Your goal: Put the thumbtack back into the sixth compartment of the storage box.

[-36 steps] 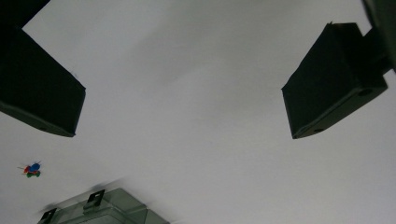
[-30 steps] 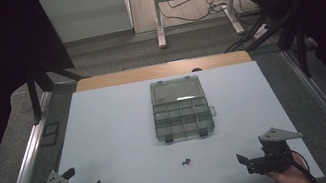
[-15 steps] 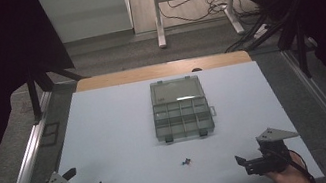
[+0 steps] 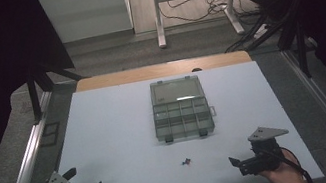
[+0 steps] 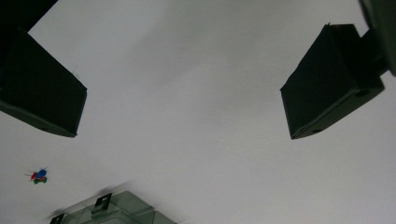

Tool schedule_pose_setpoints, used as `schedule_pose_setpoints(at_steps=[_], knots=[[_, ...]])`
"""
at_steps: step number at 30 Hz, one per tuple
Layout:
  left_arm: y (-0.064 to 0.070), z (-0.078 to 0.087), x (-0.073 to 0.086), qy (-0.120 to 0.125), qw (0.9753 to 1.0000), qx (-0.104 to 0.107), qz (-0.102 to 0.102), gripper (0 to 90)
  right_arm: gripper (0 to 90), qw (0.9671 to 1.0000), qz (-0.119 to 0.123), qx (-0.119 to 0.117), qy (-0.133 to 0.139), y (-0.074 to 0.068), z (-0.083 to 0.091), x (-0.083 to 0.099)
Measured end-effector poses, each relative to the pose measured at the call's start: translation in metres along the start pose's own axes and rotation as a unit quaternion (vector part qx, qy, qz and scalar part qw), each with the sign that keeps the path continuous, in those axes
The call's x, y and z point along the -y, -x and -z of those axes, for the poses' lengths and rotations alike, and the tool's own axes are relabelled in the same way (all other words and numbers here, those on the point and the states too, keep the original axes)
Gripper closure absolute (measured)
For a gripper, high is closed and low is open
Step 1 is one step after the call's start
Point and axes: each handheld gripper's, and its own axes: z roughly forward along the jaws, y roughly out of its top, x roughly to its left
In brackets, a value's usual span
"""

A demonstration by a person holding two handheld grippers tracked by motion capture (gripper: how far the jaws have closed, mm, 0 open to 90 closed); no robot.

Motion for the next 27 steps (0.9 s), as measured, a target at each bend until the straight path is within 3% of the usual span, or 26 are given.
schedule_pose_setpoints(at_steps=[10,22,27], knots=[[0.0,0.0,0.0,0.0,1.0,0.0,-0.002,0.6,0.0,0.9996,0.024,-0.008,-0.013,-0.008,-0.011,-0.015],[0.001,0.0,0.0,0.001,1.0,0.0,-0.004,0.6,0.0,0.9982,0.034,-0.032,-0.039,-0.019,-0.028,-0.033],[0.001,0.0,0.0,0.001,1.0,0.0,-0.003,0.6,0.0,0.9979,0.041,-0.029,-0.041,-0.025,-0.037,-0.042]])
